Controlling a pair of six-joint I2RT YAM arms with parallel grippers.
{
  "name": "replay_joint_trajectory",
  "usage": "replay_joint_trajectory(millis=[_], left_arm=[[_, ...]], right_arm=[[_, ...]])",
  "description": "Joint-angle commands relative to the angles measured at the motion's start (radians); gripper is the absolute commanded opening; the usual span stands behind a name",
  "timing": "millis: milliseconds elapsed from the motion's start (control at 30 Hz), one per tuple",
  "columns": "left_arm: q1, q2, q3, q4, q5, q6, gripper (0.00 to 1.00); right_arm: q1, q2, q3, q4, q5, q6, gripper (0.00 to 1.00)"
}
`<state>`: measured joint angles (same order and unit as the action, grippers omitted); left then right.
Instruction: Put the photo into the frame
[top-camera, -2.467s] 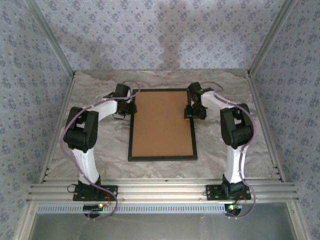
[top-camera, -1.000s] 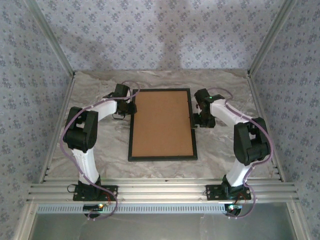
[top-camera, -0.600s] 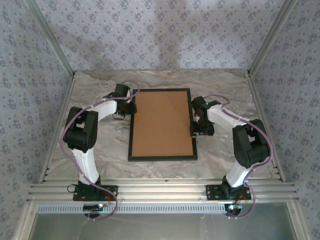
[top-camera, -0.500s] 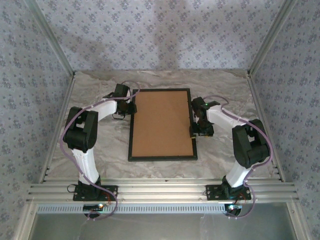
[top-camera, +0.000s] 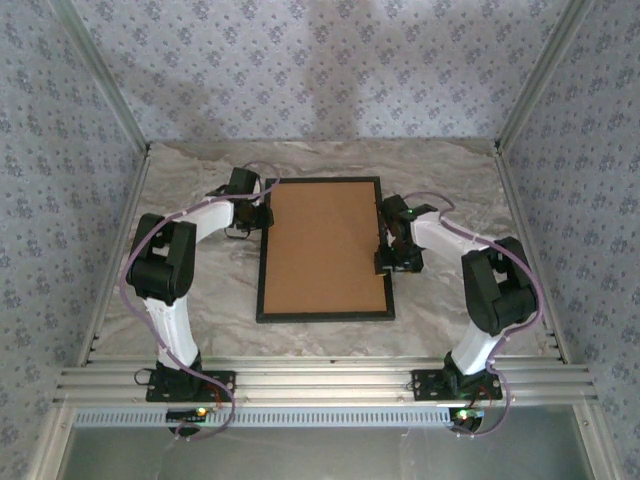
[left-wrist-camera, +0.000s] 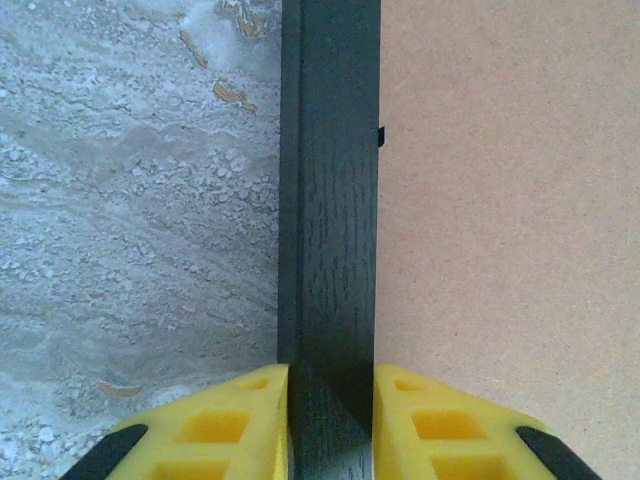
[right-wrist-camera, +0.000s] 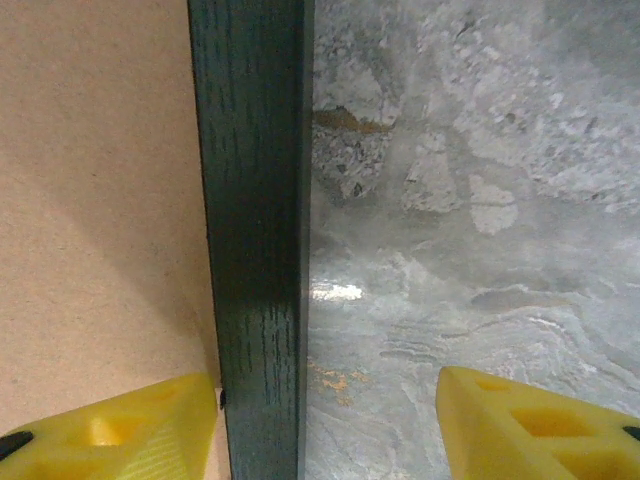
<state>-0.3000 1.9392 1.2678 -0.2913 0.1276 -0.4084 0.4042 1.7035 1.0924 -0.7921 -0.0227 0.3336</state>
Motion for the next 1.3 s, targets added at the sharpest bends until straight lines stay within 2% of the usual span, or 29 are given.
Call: replay_joint_trajectory(millis=[0,400,1267], left_arm=[[-0.002,-0.005,-0.031,-0.104,0.042,0.003,0.26],[-0.002,-0.003,-0.030,-0.103,0.040,0.003,0.26],[-0.002,-0.007,-0.028,-0.109,0.040,0.005,0.26]], right_arm=[[0.008,0.013,-0.015,-0.015,0.002,0.021,0.61],[-0.021,-0.071,0.039,-0.097,0.016,0.015,0.61],[-0.040,0.009,-0.026,0.003,-0.012,0.016,0.61]])
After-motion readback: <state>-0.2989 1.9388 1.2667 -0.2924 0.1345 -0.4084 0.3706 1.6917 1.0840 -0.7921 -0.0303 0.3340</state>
